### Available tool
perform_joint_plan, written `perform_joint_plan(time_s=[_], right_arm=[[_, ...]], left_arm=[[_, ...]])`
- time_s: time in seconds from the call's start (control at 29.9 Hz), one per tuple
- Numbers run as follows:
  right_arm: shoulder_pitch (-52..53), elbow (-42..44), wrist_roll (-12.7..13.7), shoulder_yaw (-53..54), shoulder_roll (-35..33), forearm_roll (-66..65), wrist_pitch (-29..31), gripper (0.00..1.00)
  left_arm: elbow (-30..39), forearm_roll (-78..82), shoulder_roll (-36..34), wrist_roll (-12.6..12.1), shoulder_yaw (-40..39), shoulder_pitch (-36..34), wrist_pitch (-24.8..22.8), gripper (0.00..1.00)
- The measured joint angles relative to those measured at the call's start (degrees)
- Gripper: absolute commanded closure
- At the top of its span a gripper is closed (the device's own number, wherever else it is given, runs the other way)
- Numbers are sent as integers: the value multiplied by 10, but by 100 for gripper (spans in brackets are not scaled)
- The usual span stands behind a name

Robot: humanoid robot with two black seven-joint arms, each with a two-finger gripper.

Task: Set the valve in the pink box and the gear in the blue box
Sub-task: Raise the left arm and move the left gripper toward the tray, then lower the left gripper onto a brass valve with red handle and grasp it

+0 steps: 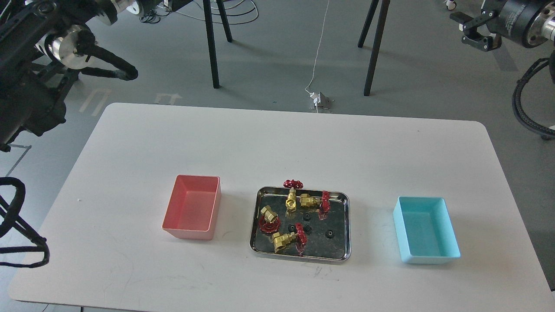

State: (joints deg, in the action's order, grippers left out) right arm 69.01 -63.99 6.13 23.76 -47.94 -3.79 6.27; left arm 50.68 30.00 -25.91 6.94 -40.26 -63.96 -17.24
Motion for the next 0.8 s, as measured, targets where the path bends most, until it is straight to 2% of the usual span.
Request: perform_joint_plan(time_s=[0.1,0.13,0.2,0.27,0.43,0.47,0.57,0.64,0.7,0.8], right_arm=[[2,0,-36,0,6,-6,0,2],[3,1,-50,0,7,-9,0,2],[8,2,-77,0,7,-26,-1,2],[16,2,-87,0,7,-46,-1,2],[22,2,-89,-1,8,-71,-2,1],[23,2,-89,-1,8,-72,-3,1],[32,2,-89,-1,6,-73,-2,1],[40,2,-89,-2,4,-73,0,1],[47,2,-89,-3,3,-74,1,1],[51,2,-89,-5,2,-74,1,1]], left_arm=[[21,95,5,99,16,19,20,0],[36,127,0,123,18,28,27,0],[79,193,-19,153,21,52,36,0],[129,244,-40,161,25,73,38,0],[248,384,-106,163,56,116,49,1],[267,429,-114,163,63,126,64,1],[299,594,-119,160,83,169,155,1],[301,711,-118,145,107,195,222,1],[297,837,-110,113,139,214,276,0],[288,932,-85,65,177,243,317,0]])
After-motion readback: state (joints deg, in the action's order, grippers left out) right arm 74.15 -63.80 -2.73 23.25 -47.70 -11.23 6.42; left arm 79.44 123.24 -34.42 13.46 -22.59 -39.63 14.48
